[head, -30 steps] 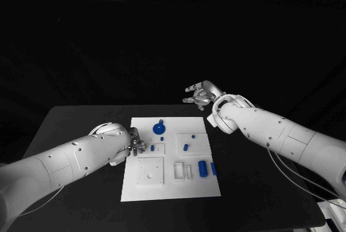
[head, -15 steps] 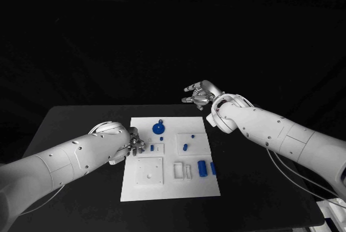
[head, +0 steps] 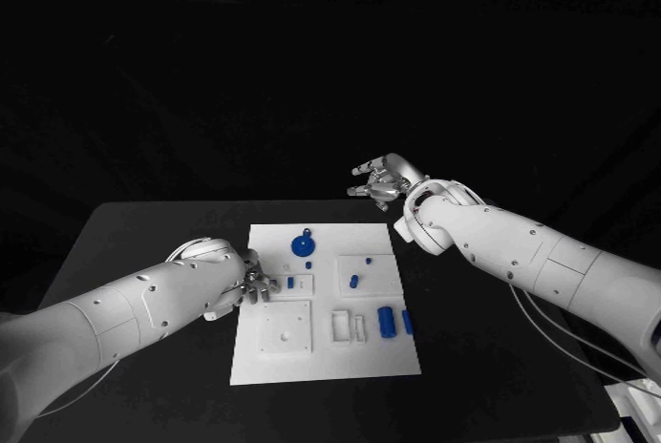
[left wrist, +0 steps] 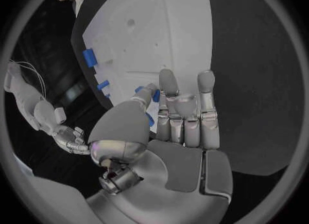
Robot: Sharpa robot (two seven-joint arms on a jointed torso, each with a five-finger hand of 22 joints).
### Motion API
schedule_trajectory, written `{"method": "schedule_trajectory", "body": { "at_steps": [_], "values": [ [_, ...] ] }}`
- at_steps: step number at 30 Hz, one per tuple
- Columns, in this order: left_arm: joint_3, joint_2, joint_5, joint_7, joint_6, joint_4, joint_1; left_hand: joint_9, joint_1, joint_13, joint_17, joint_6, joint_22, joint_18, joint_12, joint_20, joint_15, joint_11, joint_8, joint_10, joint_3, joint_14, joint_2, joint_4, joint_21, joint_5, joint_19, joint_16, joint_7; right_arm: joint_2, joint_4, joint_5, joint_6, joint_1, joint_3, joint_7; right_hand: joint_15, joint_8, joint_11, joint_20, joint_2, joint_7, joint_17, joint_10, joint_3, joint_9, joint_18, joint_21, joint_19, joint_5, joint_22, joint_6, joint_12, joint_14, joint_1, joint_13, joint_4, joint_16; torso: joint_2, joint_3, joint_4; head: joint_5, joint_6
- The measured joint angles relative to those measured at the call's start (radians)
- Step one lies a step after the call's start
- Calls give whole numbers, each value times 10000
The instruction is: Assemble the parts on the task board
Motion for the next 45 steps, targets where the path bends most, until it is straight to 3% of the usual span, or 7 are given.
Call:
{"method": "schedule_trajectory", "body": {
  "at_steps": [11,18,23,33,38,42,45],
  "values": [
    [1,-50,0,-35,-38,-4,-3,-54,-18,-1,-17,0,0,0,0,0,1,0,0,0,-386,0,-18,235,0,-578,0,0,0,-14,2,0,0,0,0,1,0,0,0,0,0,0,0,0,0,0,1,0,0,0,0,0,0,0,0,0,0,0,0,1,-1,9,-14],
    [0,-193,10,-17,-149,99,-4,-113,261,-2,-306,0,-1,0,-157,0,78,0,0,0,-634,-84,-934,925,-72,-1001,0,-145,0,-16,-2,0,0,0,0,1,0,0,0,0,0,0,-11,0,0,0,0,0,0,0,-14,0,0,0,0,-8,0,0,0,4,1,10,-21],
    [53,-377,92,40,-211,302,-3,-189,493,-2,-529,-276,-1,0,-339,51,120,0,32,0,-913,-384,-1141,838,-220,-894,-60,-225,90,-22,-7,0,0,0,0,1,0,0,0,0,0,0,-17,0,0,0,1,0,0,0,-27,0,0,0,0,-13,0,0,-5,1,5,11,-29],
    [501,-1007,723,310,-380,967,42,-1077,1299,-351,-1219,-1851,-7,0,-1000,372,510,419,109,-1313,-1321,-1259,-859,260,-1012,-798,-594,-659,644,-51,-19,1,0,-5,0,2,0,0,0,0,0,0,-17,0,0,0,0,0,0,0,-26,0,0,0,0,-12,0,0,-12,-5,15,46,-1],
    [710,-1385,1181,548,-542,1363,177,-1918,1830,-1791,-1529,-2279,-79,1,-2290,560,742,680,136,-1752,-1390,-1491,-648,-121,-1451,-565,-630,-619,832,-70,-25,1,0,-9,0,2,0,0,0,0,0,0,-17,0,0,0,0,0,0,0,-26,0,0,0,0,-12,0,0,-13,-5,15,71,42],
    [867,-1744,1558,921,-851,1769,308,-2233,2887,-2600,-1787,-2213,-96,20,-3130,647,820,818,212,-1851,-880,-1643,-394,-800,-1687,381,-682,-837,899,-95,-32,3,0,-14,0,4,0,0,0,0,0,0,-16,0,0,0,0,0,0,0,-26,0,0,0,0,-11,0,0,-14,-3,15,87,99],
    [926,-1967,1770,1459,-1297,2061,381,-2626,3670,-3240,-2020,-2176,-6,159,-3865,710,890,868,199,-1817,-283,-1754,-351,-1582,-1699,146,-867,-1169,1077,-113,-47,6,1,-16,-1,9,0,0,0,0,0,0,-33,0,0,0,0,0,0,0,-26,0,0,0,0,-24,0,0,-14,0,15,88,127]
  ]
}}
